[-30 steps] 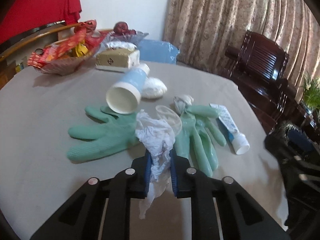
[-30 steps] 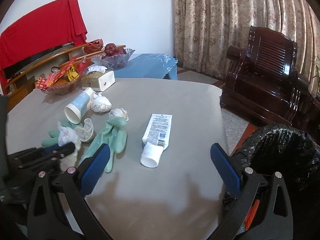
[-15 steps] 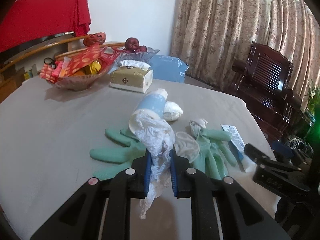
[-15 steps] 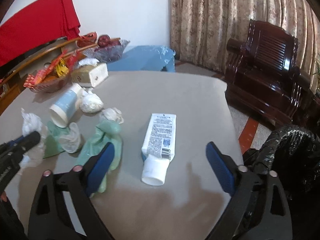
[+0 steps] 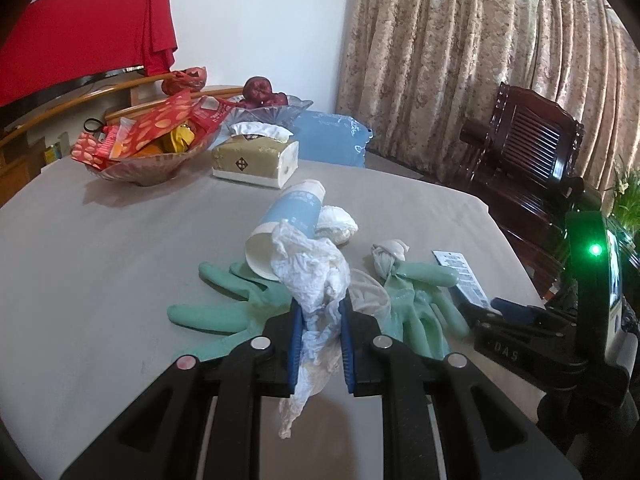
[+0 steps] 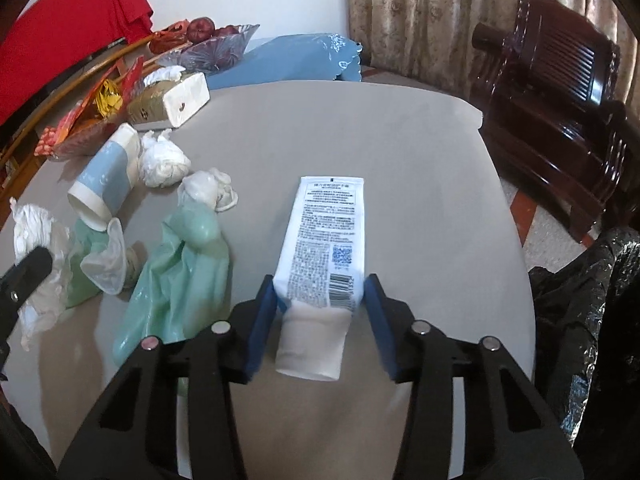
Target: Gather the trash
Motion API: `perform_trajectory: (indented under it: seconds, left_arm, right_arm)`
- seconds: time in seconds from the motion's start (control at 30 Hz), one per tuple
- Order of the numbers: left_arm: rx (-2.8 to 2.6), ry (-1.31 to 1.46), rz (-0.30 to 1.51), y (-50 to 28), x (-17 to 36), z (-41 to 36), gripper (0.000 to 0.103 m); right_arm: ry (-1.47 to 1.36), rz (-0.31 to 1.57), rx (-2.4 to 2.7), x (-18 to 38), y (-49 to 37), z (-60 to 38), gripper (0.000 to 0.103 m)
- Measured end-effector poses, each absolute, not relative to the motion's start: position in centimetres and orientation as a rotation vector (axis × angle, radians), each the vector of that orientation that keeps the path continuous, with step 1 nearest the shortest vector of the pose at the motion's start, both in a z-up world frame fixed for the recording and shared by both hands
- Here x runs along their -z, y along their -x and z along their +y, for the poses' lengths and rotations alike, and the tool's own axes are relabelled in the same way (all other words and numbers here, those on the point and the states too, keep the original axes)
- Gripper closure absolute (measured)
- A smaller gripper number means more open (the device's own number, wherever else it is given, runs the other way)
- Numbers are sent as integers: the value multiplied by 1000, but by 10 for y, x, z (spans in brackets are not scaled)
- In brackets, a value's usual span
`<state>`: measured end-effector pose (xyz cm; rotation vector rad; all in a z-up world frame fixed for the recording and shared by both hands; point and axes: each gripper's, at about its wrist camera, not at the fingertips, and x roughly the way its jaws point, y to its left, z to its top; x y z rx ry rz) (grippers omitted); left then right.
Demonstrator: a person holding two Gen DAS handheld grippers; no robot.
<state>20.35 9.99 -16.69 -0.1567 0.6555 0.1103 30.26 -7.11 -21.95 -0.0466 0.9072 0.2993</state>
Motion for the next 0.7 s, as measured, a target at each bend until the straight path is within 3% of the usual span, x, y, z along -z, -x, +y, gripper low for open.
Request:
perform_trajectory:
  seconds: [0.47, 0.5, 0.7]
  left_arm:
    - [-86, 124, 645, -187, 155, 85, 86]
    - [-82, 121, 643, -186, 154, 82, 86]
    - [-42, 108, 630, -180, 146, 67, 86]
  right_arm:
    - [44, 825, -315, 186, -255, -92, 62]
    - [40, 820, -328, 182, -252, -94, 91]
    - [42, 825, -330, 173, -241, -105, 96]
